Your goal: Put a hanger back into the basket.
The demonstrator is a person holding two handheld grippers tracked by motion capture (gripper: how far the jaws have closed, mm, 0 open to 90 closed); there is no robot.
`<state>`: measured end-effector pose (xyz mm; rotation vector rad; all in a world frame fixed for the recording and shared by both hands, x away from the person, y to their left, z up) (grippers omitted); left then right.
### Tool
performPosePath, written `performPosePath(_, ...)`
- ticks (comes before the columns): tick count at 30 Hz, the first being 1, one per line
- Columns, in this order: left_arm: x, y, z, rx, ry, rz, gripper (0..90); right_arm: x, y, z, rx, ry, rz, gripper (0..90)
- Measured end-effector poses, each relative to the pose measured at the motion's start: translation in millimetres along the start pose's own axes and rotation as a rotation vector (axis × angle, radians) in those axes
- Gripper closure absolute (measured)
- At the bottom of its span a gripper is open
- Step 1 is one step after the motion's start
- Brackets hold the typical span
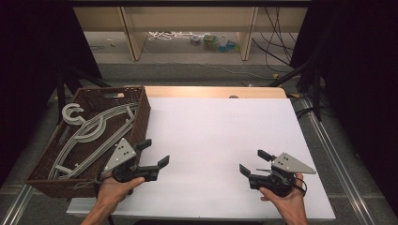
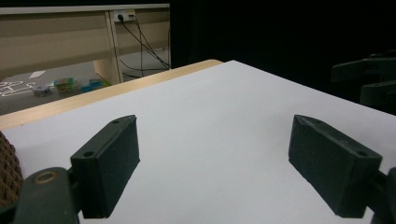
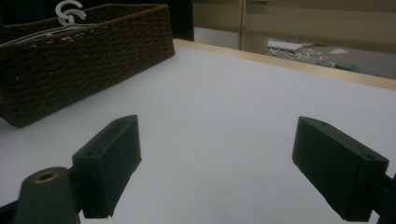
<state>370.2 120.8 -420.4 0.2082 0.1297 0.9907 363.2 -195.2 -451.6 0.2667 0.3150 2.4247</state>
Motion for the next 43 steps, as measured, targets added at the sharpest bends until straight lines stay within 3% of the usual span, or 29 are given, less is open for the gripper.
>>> performPosePath(1, 1.9, 0.1, -1.6, -0.006, -0.020, 0.002, 16.1, 0.3, 0.3, 0.7, -0.010, 0.005, 0.001, 16.3)
performPosePath(3, 1.3, 0.6, -4.9, -0.009, 0.000, 0.000, 16.0, 0.7, 1.9, -0.2, 0.003, 0.001, -0.003, 16.3)
performPosePath(6, 0.2, 1.4, -11.3, -0.005, -0.003, -0.001, 16.1, 1.7, 2.1, -0.4, 0.002, 0.000, -0.005, 16.2)
performPosePath(9, -2.3, 1.1, -17.7, 0.003, -0.049, -0.005, 16.0, 3.5, 2.2, -0.8, 0.003, 0.002, -0.001, 16.2)
performPosePath(10, -4.4, 1.4, -20.0, 0.008, -0.036, -0.005, 16.0, 4.2, 2.5, -1.0, 0.007, 0.004, -0.004, 16.3)
performPosePath(13, -9.5, 0.2, -27.3, 0.006, -0.061, -0.013, 16.0, 9.6, 2.2, -0.4, -0.007, 0.011, -0.002, 16.3)
performPosePath(15, -14.0, 0.9, -31.6, 0.031, -0.055, -0.027, 16.0, 11.7, 3.9, -1.4, 0.009, 0.012, -0.004, 16.3)
performPosePath(19, -14.3, 1.3, -33.4, 0.031, -0.077, -0.026, 16.0, 19.7, 6.8, -4.2, 0.013, 0.015, 0.005, 16.2)
performPosePath(22, -15.6, 0.7, -36.5, 0.041, -0.042, -0.027, 16.0, 23.8, 10.8, -6.5, 0.013, 0.021, 0.004, 16.2)
performPosePath(43, -14.3, -2.5, -38.3, 0.038, -0.053, -0.037, 16.0, 25.9, 6.6, -11.9, 0.039, 0.020, 0.014, 16.2)
Point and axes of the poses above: each handheld gripper's, and its own axes: y roughly backward along the jaws, z roughly out of its top, x roughly to its left, the point moved 8 cm from there along -y, roughly forward along the jaws, and after that the axes turned 11 degrees about z, right-handed, at the moved point
